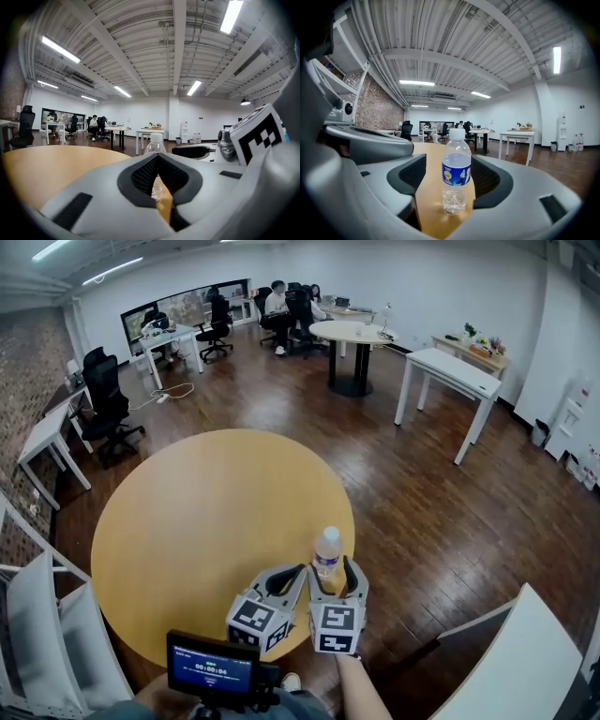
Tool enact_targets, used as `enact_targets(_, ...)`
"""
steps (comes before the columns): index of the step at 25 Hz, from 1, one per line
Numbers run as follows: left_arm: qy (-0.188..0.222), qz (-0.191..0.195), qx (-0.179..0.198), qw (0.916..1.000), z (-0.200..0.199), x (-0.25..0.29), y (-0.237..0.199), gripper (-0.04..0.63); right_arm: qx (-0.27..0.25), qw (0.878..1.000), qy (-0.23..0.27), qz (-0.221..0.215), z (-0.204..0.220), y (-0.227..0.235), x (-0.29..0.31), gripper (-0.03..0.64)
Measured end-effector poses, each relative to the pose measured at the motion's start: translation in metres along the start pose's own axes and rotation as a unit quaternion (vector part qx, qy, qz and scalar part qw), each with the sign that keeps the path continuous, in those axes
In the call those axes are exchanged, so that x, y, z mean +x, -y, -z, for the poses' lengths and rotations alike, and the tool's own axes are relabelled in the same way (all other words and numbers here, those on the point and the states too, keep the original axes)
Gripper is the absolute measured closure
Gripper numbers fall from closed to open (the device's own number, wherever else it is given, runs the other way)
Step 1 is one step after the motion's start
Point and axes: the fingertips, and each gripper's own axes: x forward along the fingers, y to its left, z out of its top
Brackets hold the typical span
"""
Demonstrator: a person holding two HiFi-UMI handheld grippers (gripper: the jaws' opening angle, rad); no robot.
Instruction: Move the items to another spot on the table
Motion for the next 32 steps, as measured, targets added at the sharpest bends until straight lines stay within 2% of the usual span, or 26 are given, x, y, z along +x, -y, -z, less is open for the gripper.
enact_targets(8, -0.026, -0.016, -0.006, 0.9995, 0.013, 0.009, -0.009, 0.586, 0.006, 1.0, -0.003, 0.015, 0.015, 0.012, 0.02, 0.31)
enact_targets(10, -0.026, -0.018, -0.004, 0.9995, 0.019, 0.012, -0.014, 0.584, 0.009, 1.0, -0.004, 0.017, 0.02, 0.016, 0.028, 0.282)
enact_targets(15, -0.032, -0.021, -0.009, 0.9992, 0.025, 0.018, -0.024, 0.585, 0.011, 1.0, -0.02, 0.015, 0.033, 0.02, 0.046, 0.282)
enact_targets(20, -0.031, -0.022, -0.012, 0.9992, 0.025, 0.021, -0.032, 0.584, -0.009, 0.999, -0.034, 0.005, 0.037, 0.016, 0.062, 0.284)
enact_targets(22, -0.034, -0.023, -0.014, 0.999, 0.027, 0.022, -0.036, 0.584, -0.007, 0.999, -0.036, -0.002, 0.037, 0.015, 0.065, 0.304)
enact_targets(32, -0.03, -0.027, -0.017, 0.999, 0.019, 0.012, -0.046, 0.584, 0.005, 0.999, -0.047, 0.004, 0.036, 0.013, 0.062, 0.31)
